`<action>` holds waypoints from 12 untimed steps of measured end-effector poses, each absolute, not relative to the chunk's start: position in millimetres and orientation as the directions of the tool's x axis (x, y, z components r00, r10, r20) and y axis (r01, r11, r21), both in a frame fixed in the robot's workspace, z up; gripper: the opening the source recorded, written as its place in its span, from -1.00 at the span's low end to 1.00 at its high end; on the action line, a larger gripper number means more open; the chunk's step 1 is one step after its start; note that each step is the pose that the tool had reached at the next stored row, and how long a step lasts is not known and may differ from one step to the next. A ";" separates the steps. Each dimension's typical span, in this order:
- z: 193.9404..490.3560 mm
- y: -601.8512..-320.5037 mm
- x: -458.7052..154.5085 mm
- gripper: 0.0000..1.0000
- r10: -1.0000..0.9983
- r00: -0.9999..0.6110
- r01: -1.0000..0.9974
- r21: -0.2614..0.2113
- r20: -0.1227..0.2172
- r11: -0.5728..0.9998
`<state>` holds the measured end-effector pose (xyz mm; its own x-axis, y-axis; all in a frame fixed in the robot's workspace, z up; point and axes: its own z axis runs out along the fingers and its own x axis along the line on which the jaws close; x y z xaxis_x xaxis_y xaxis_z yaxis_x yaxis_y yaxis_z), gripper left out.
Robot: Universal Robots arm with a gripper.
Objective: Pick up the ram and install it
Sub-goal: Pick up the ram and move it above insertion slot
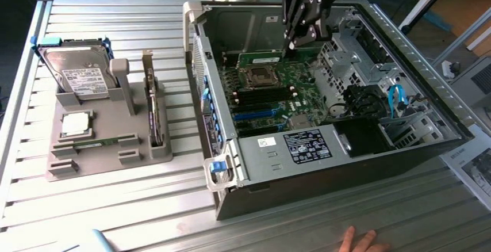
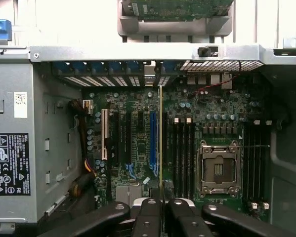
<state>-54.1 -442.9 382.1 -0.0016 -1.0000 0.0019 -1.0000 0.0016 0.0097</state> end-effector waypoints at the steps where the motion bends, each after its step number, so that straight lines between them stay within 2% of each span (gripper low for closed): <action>1: 381.9 -441.2 -54.0 -0.76 -1.000 -0.002 -1.000 0.010 0.002 0.002; 12: 381.5 -436.7 -51.5 -0.76 -1.000 -0.002 -1.000 0.010 0.002 0.002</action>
